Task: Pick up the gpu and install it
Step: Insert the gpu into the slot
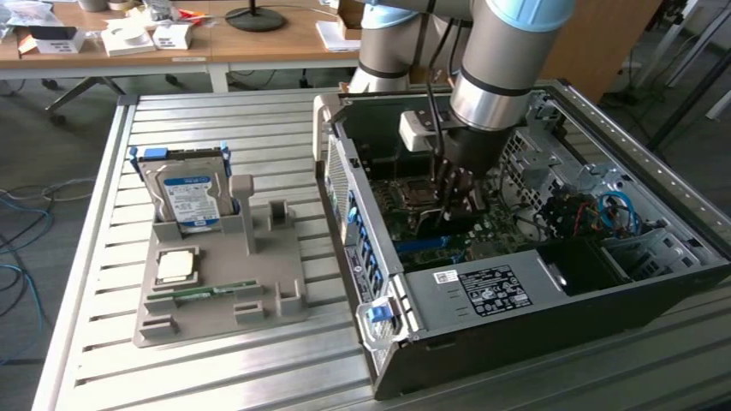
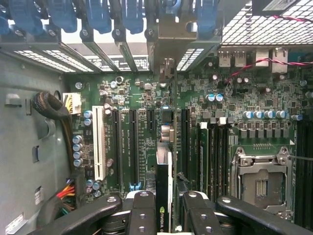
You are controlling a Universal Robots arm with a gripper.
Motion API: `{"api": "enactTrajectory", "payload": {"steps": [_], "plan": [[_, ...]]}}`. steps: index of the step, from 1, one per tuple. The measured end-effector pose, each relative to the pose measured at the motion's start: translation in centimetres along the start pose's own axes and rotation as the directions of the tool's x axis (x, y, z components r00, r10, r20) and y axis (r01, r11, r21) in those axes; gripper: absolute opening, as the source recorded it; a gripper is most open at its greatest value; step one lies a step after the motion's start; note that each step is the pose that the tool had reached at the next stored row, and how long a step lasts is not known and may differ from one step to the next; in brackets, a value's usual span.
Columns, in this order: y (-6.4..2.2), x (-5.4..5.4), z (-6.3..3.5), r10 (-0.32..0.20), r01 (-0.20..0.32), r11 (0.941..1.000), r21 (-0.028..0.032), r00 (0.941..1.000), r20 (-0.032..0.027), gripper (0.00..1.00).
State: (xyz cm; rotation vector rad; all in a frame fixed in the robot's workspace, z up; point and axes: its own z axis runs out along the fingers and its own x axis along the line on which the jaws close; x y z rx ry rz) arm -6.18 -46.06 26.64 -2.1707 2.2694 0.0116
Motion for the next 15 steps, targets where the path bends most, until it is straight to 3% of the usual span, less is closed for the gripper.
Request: {"api": "enactTrajectory", "payload": {"steps": [6, 15], "plan": [[0.45, -0.03, 0.01, 0.000, 0.000, 1.0000, 0.0006, 1.0000, -0.0004, 0.26], [0.47, -0.04, 0.26, 0.000, 0.000, 1.0000, 0.0013, 1.0000, -0.0003, 0.26]]}}
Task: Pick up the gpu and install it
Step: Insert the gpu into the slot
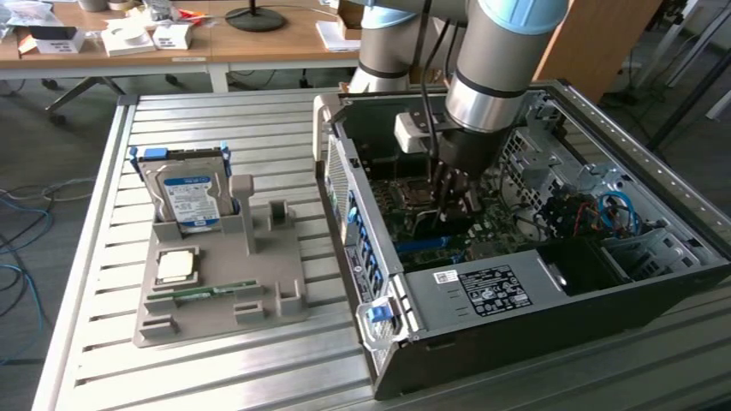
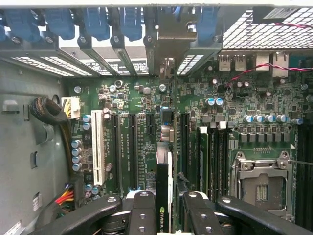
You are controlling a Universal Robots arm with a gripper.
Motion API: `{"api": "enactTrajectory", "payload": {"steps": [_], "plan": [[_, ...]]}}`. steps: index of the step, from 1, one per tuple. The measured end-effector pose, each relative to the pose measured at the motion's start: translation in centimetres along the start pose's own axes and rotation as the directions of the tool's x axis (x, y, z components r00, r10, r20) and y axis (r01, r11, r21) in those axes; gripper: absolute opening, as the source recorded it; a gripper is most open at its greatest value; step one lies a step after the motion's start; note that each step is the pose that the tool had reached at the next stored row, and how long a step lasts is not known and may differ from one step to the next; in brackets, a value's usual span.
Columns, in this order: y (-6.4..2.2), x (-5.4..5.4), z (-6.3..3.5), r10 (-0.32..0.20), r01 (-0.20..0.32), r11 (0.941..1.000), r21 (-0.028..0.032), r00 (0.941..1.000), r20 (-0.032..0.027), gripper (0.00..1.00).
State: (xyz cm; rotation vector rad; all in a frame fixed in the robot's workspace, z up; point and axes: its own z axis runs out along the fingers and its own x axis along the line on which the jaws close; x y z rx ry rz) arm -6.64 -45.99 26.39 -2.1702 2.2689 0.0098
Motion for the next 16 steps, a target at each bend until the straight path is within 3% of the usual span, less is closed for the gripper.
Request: {"api": "enactTrajectory", "payload": {"steps": [16], "plan": [[0.01, 0.00, 0.50, 0.000, 0.000, 1.0000, 0.0004, 1.0000, 0.0000, 0.26]]}}
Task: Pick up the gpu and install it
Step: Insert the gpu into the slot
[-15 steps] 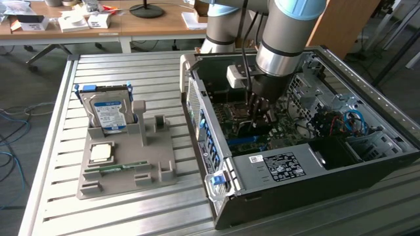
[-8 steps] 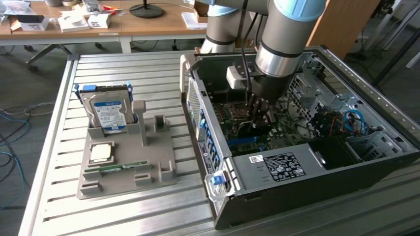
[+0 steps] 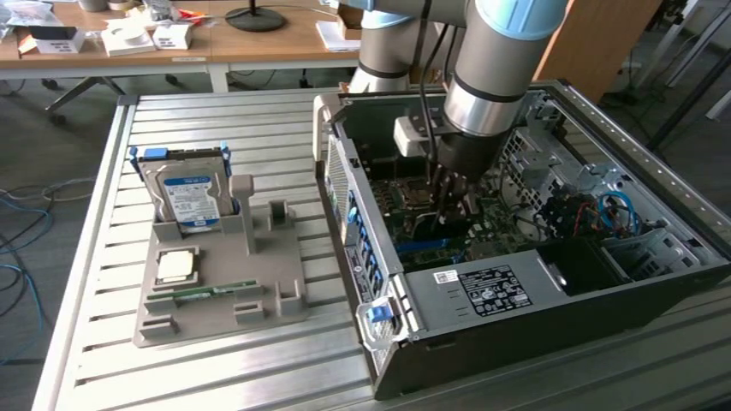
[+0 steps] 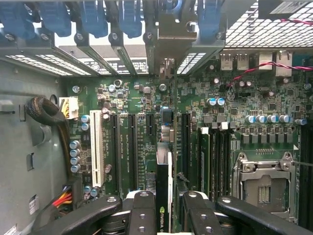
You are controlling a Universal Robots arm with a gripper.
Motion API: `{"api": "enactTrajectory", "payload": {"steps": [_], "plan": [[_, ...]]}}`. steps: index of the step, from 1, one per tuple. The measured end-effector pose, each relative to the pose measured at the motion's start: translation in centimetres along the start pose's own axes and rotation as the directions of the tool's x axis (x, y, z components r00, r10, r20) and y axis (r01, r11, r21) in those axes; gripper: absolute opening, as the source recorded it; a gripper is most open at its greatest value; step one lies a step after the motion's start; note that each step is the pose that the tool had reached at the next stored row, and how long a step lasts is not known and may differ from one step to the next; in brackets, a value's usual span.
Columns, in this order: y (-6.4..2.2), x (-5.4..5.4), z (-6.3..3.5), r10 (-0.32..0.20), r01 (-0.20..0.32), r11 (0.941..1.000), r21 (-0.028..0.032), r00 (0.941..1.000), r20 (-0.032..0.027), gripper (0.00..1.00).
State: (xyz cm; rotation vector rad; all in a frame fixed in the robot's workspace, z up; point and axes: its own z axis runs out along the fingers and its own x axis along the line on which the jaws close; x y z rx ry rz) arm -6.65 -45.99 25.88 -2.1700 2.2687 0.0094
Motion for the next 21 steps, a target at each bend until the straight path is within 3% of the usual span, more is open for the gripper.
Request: {"api": "enactTrajectory", "payload": {"steps": [21], "plan": [[0.10, -0.02, 0.34, 0.000, 0.000, 1.0000, 0.0001, 1.0000, -0.0001, 0.26]]}}
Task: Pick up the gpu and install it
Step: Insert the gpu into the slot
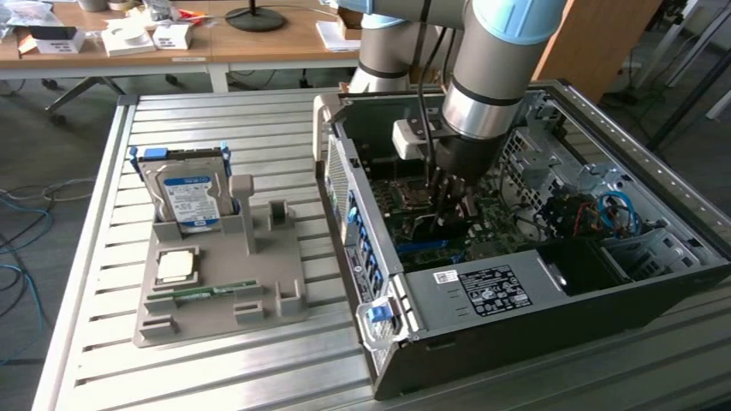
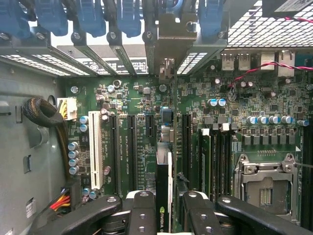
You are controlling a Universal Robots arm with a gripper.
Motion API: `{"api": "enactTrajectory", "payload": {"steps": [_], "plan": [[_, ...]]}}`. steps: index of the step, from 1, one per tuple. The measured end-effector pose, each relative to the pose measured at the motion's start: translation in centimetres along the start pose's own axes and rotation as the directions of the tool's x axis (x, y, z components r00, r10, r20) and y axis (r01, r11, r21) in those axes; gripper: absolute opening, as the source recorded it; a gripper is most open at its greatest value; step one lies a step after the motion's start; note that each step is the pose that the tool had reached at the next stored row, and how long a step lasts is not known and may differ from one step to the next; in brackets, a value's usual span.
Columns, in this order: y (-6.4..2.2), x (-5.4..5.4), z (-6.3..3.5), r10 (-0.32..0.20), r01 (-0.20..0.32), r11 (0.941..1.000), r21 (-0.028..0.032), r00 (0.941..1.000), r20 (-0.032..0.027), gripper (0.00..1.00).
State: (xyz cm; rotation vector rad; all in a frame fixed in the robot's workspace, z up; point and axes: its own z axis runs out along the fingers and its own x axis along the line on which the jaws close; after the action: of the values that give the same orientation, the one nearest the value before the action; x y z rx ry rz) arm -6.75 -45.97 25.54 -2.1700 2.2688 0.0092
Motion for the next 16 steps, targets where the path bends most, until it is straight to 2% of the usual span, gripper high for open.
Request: {"api": "enactTrajectory", "payload": {"steps": [16], "plan": [[0.00, 0.00, 0.37, 0.000, 0.000, 1.0000, 0.0000, 1.0000, 0.0002, 0.26]]}}
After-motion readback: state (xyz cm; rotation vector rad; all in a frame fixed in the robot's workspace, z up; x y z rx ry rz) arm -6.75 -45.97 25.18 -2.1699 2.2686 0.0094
